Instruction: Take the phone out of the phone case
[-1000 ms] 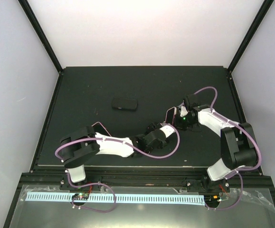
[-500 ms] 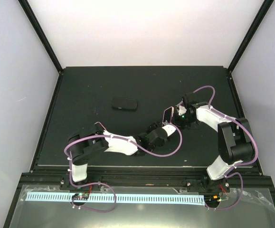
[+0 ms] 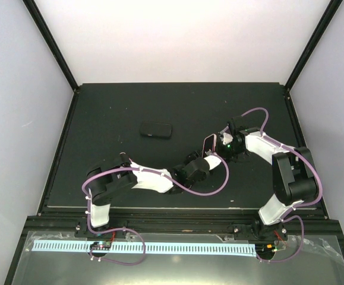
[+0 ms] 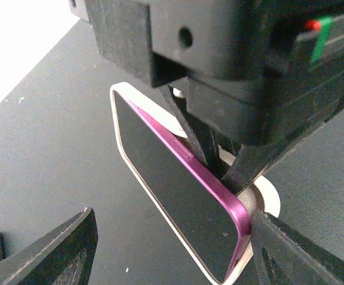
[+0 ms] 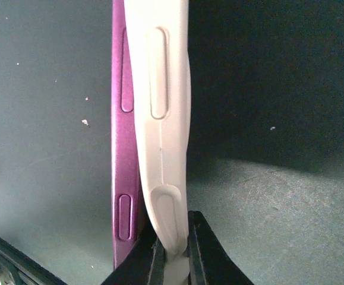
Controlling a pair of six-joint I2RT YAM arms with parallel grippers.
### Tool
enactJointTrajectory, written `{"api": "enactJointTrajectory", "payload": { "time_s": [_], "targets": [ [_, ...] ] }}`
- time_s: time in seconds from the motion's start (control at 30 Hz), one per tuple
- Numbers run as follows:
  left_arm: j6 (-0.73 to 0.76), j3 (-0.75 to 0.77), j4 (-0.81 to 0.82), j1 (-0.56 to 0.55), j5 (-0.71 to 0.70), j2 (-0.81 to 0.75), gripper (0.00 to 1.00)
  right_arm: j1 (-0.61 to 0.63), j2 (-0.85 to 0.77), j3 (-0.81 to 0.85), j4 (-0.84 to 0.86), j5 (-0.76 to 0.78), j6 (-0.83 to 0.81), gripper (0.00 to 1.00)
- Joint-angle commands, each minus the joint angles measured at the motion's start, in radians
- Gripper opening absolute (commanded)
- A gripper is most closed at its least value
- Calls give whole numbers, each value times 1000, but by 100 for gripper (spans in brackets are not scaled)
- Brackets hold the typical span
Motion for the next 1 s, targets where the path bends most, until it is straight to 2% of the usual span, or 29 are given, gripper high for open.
{"api": "enactJointTrajectory", "payload": {
  "time_s": [0.0,0.2,0.33,0.4,0.6,0.8,0.97],
  "targets": [
    [26,14,61,5,24,18,72,9,13,8,-21,-54,-13,1],
    [24,61,27,7,-79,71,69,9,3,4,-20,-70,-15,1],
    [64,74,27,7,-153,99,63,8,-6,-4,-16,-80,-20,1],
    [111,66,57,1,-221,104,59,8,-9,-6,-16,-85,-24,1],
    [211,-9,174,13,-346,91,56,9,-13,-9,-17,-92,-31,1],
    [204,-33,184,39,-376,91,64,8,-19,-15,-16,-114,-51,1],
    [227,-32,197,58,-372,106,53,9,-26,-24,-5,-183,-67,1]
  ]
}}
